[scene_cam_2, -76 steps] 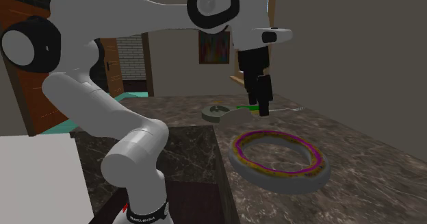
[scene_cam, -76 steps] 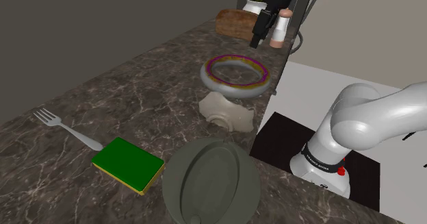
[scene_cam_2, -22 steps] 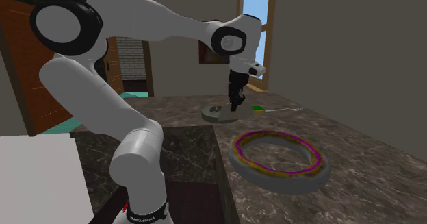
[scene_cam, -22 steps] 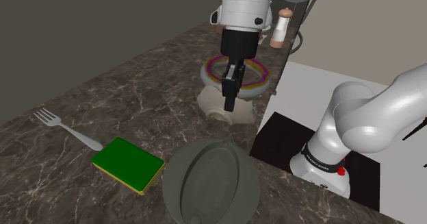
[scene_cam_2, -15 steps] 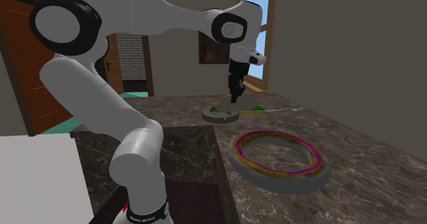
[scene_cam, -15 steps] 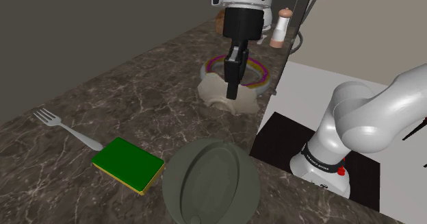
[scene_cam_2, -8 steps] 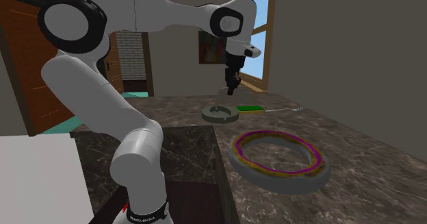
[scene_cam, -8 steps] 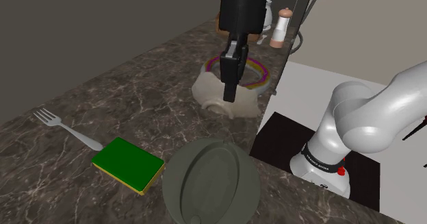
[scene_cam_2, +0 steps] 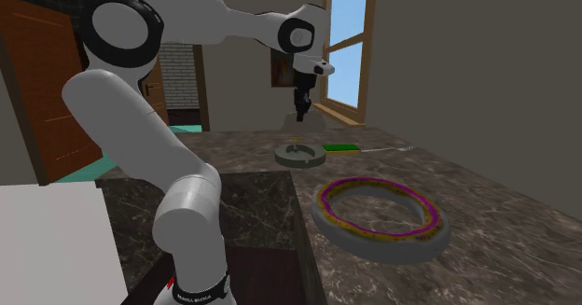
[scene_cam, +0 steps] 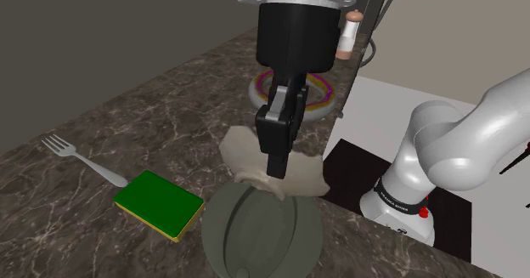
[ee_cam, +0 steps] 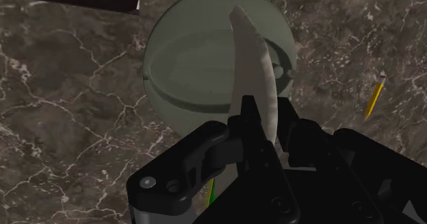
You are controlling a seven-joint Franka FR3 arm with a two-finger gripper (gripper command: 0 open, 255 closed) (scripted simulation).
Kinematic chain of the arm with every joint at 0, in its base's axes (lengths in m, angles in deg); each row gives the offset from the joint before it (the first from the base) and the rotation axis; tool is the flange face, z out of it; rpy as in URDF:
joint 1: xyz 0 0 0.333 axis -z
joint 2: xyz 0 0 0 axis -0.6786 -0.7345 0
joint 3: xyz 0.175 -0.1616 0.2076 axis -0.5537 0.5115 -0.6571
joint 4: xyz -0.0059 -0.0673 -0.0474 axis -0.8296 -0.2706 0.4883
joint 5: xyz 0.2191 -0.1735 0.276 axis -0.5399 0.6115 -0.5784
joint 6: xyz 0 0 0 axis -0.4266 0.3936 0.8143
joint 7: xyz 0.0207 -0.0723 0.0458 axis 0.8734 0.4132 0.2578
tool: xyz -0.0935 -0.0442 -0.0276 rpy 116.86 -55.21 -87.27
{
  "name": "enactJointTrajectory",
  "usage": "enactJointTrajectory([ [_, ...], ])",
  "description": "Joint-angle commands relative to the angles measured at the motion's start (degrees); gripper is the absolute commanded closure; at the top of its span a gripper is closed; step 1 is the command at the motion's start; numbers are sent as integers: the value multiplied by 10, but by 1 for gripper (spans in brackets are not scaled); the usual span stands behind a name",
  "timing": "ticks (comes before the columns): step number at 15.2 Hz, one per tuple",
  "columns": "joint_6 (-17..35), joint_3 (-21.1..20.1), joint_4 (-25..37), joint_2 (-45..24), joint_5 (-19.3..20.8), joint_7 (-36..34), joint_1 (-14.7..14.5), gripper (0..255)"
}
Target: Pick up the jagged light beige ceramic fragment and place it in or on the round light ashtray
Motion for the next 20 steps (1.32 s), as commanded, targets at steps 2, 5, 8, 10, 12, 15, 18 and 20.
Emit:
enactJointTrajectory([
  [2, 16, -21, 3, -11, -5, -19, -3, 255],
  [5, 37, -25, -21, -8, -9, -12, -5, 255],
  [8, 58, -30, -45, -6, -14, -5, -6, 255],
  [10, 72, -33, -60, -5, -17, -1, -8, 255],
  [12, 86, -36, -75, -5, -20, 3, -9, 255],
  [15, 108, -42, -96, -6, -25, 10, -10, 255],
  [18, 116, -44, -103, -6, -27, 12, -11, 255],
  [20, 116, -44, -103, -6, -27, 12, -11, 255],
])
